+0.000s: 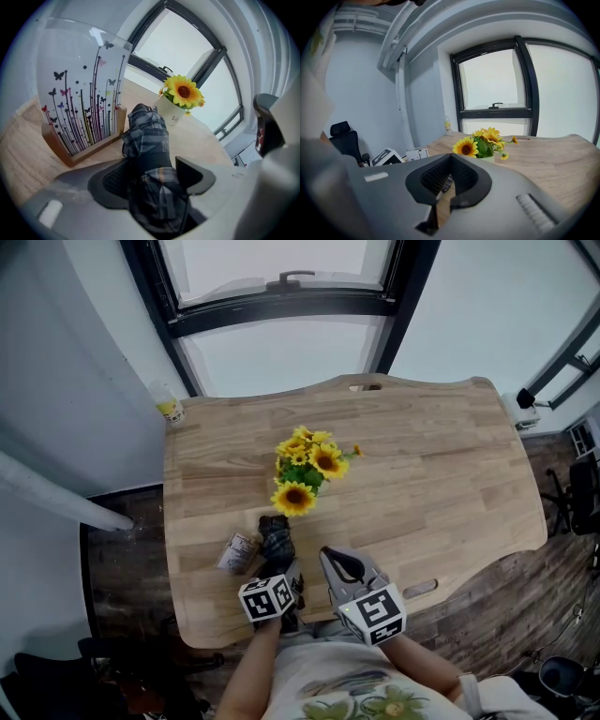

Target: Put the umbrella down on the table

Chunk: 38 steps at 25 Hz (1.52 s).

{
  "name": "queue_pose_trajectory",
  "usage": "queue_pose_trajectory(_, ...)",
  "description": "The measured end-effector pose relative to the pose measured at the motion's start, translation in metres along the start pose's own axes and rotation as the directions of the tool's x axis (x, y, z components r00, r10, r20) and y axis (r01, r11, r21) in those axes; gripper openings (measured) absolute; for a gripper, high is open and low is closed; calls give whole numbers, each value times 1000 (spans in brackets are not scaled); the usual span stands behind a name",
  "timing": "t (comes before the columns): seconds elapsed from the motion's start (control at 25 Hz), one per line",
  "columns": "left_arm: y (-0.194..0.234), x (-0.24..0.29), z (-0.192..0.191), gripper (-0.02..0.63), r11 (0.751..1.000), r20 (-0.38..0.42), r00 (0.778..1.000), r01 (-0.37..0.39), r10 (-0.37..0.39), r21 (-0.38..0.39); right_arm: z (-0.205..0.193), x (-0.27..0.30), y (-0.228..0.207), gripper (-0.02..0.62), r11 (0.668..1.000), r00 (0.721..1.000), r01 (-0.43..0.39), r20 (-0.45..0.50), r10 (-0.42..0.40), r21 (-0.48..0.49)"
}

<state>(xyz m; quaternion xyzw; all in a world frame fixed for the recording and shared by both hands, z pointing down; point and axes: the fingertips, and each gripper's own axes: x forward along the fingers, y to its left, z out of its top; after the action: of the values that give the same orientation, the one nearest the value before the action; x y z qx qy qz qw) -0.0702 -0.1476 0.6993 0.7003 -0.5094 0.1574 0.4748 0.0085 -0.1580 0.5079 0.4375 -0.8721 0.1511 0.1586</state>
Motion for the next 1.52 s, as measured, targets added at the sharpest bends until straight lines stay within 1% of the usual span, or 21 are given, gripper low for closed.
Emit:
queue_pose_trajectory(0.24,0,-3,2,353,999,-17,1000,-15,16,46,-2,-4,0,0,1000,1000,6,-2,-6,-1)
queue_pose_trajectory(0.36,-1,-7,2,353,997,-30,999,-25,27,70,-3,-7,0,0,1000,1000,10,-4,-10,-1)
queue_pose_trajectory(0.48,-4,-15,7,353,994,-15,999,-34,36,104,-2,-9,3,0,1000,1000,10,3,-10,-2)
queue_pose_trajectory(0.8,-20,-50,44,353,986,97,995,-33,17,161,2,-13,8,0,1000,1000,10,25,-10,-2)
queue_pose_trajectory(1.0,-31,-75,65,353,983,175,984,-39,7,180,7,-16,11,0,1000,999,8,46,-8,-2)
queue_pose_trajectory(1.2,-44,-98,82,353,973,246,969,-55,-2,224,11,-19,15,0,1000,998,5,63,-4,-6)
queue_pose_trajectory(1.24,-46,-103,86,348,971,265,964,-63,0,232,11,-20,16,-2,1000,998,4,64,-3,-7)
queue_pose_trajectory(1.36,-54,-118,94,302,964,313,950,-80,-3,253,13,-22,18,-2,1000,998,1,69,0,-13)
queue_pose_trajectory(1.44,-59,-126,98,237,959,333,943,-85,-10,270,15,-24,19,-2,1000,997,0,75,1,-15)
queue_pose_trajectory(1.52,-64,-134,100,197,952,348,937,-91,-17,293,17,-27,21,-2,1000,996,-2,84,4,-14)
